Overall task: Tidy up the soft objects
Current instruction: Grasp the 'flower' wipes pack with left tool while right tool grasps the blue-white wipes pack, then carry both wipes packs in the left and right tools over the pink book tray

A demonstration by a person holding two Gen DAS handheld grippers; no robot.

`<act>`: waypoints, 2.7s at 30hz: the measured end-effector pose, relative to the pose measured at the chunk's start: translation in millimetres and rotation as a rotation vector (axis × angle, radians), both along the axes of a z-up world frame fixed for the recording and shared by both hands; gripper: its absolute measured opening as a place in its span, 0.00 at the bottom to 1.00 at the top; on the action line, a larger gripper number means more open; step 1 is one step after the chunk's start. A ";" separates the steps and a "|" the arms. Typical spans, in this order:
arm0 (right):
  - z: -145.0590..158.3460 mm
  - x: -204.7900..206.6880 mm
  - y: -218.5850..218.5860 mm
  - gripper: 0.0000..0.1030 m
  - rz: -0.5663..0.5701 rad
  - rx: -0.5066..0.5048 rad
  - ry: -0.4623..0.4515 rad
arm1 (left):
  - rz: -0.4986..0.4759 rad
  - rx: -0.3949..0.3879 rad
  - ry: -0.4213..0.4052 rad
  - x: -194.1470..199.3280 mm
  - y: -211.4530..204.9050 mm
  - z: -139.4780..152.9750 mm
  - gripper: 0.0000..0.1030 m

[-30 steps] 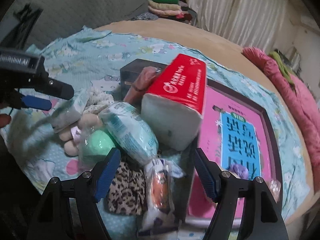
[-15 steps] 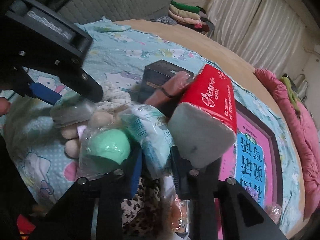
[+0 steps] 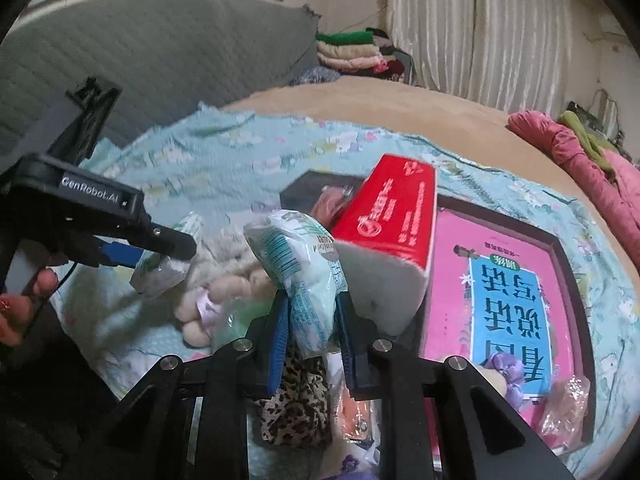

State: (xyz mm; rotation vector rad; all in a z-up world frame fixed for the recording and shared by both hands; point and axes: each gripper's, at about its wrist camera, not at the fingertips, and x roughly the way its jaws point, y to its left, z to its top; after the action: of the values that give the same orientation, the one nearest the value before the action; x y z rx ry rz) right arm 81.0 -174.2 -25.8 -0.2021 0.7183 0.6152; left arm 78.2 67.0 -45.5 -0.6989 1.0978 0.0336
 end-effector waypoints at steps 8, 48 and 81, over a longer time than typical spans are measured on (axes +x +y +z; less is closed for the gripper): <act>25.5 -13.6 -17.6 0.23 -0.043 0.075 -0.017 | -0.068 0.114 -0.092 -7.0 -26.5 45.7 0.53; 68.9 7.2 -188.1 0.23 -0.477 0.284 -0.037 | -0.513 0.323 -0.241 30.9 -239.3 91.9 0.53; -0.5 32.1 -201.6 0.23 -0.509 0.258 0.219 | -0.616 0.355 -0.049 104.1 -273.2 -1.6 0.52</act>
State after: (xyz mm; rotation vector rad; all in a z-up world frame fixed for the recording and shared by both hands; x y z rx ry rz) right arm 113.1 -375.8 -26.4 0.2866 0.8531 0.2379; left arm 182.3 -206.2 -47.1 -0.0275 1.1824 -0.3076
